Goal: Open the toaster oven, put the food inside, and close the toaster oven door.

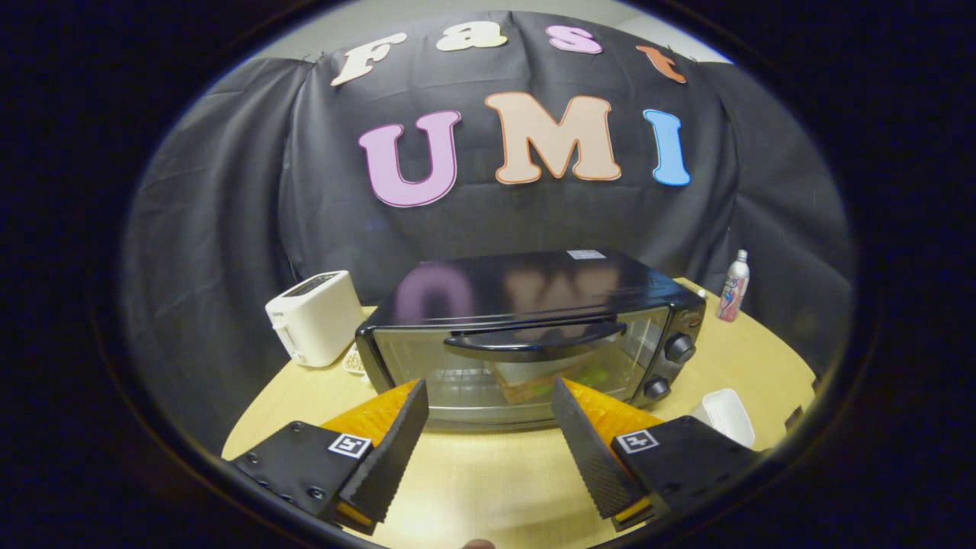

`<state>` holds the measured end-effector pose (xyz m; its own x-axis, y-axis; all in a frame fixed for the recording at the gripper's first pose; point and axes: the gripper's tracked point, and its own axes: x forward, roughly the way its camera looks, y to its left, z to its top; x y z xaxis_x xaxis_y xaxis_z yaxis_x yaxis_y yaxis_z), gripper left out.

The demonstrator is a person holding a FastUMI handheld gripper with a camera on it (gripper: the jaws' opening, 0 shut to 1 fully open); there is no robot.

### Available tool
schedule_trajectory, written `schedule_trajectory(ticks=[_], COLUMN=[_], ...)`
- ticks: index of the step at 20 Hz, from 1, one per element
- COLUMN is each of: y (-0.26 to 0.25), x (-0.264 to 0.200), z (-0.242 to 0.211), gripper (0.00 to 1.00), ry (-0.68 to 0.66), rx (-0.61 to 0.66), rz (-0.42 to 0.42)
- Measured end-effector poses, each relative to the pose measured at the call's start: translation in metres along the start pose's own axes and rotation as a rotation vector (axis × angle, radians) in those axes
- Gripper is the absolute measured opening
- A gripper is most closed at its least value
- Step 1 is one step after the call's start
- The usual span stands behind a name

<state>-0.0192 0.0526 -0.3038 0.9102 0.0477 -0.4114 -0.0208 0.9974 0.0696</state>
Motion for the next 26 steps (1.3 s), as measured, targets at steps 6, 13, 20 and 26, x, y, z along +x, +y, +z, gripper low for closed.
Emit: schedule_trajectory(ticks=[6,13,20,26], y=[-0.005,-0.006,0.009,0.003], x=[-0.015,-0.047,-0.072,-0.078], z=[0.035,0.134,0.214,0.223], gripper=[1.0,1.0,1.0,1.0], ry=[-0.058,-0.201,-0.3,-0.322], rx=[-0.022,-0.054,-0.094,-0.062], rz=[-0.006,-0.009,0.018,0.026])
